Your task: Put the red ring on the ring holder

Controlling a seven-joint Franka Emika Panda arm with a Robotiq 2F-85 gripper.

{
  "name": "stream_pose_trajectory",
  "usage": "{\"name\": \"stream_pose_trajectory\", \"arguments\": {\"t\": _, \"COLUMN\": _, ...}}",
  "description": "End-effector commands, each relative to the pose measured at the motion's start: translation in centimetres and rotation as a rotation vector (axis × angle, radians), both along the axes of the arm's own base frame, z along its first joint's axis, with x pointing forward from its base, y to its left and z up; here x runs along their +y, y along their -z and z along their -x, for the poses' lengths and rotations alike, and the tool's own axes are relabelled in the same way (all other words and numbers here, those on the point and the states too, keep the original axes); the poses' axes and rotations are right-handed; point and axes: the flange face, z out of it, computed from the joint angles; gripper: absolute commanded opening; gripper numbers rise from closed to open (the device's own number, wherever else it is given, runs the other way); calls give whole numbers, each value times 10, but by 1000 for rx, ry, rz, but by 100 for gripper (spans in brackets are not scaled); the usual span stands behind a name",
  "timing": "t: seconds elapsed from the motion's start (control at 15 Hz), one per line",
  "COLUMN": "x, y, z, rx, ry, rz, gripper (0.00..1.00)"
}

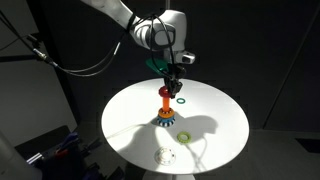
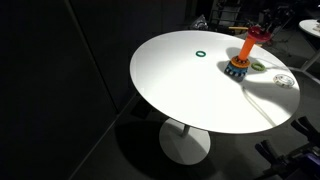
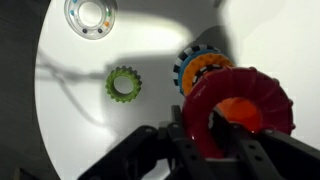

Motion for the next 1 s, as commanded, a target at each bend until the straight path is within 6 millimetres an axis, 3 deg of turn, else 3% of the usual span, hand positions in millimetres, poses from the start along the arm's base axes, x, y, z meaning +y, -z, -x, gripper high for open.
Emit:
{"name": "stream_pose_trajectory", "arguments": {"t": 0.0, "x": -4, "y": -5, "z": -7, "rx": 5, "ry": -7, "rz": -44, "gripper": 9}}
{"name": "stream_pose_trajectory", "arguments": {"t": 0.93, "x": -6, "y": -2, "z": -18, "rx": 39, "ry": 3, "rz": -116, "gripper": 9}}
